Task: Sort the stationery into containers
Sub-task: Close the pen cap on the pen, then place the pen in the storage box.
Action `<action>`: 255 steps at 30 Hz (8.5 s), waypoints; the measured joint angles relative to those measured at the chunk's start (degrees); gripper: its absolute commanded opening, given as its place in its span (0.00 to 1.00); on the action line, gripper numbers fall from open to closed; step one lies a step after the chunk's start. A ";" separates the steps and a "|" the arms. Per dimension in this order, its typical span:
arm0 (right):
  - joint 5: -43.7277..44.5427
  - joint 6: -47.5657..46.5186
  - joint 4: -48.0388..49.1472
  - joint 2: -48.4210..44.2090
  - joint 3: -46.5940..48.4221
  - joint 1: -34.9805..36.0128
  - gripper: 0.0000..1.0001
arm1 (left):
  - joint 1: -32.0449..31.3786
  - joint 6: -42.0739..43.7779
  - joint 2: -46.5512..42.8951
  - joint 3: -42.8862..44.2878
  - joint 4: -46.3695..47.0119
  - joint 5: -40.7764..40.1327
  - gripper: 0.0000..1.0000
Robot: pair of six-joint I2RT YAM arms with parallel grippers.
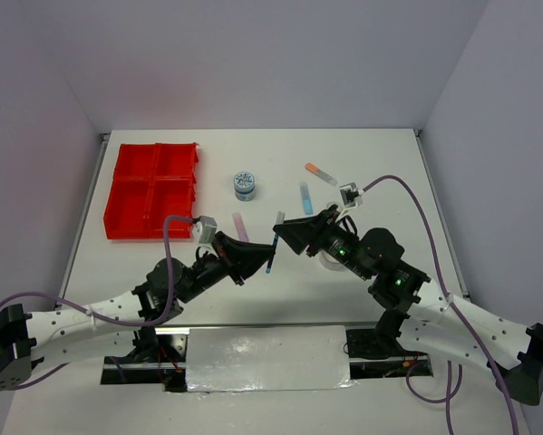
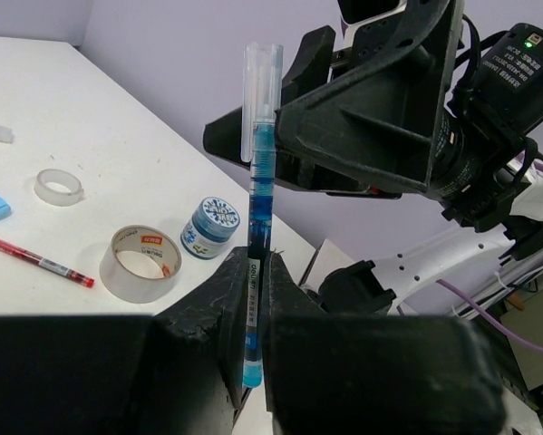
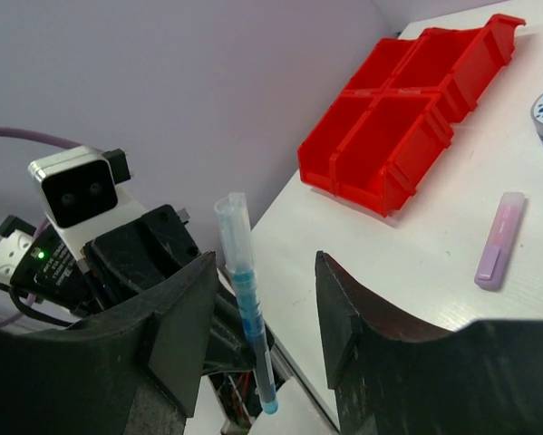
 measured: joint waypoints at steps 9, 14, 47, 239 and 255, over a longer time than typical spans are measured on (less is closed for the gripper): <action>-3.04 -1.14 -1.31 2.25 0.72 0.39 0.49 | 0.00 0.04 0.00 0.28 -0.50 -1.42 0.00; -4.63 -1.66 -1.31 3.06 0.74 0.81 0.35 | 0.00 0.50 0.00 0.81 -0.63 -1.81 0.00; -5.35 -7.52 -7.13 3.82 4.57 2.38 0.00 | 0.48 2.86 6.25 7.23 -7.45 5.33 0.39; 19.96 -28.09 -16.52 -8.96 14.86 15.02 1.00 | 20.76 12.07 10.43 18.60 -42.07 -16.76 0.00; 20.94 -24.17 -27.32 -24.61 6.40 14.99 1.00 | 55.39 7.72 46.71 47.98 -59.58 -22.12 0.01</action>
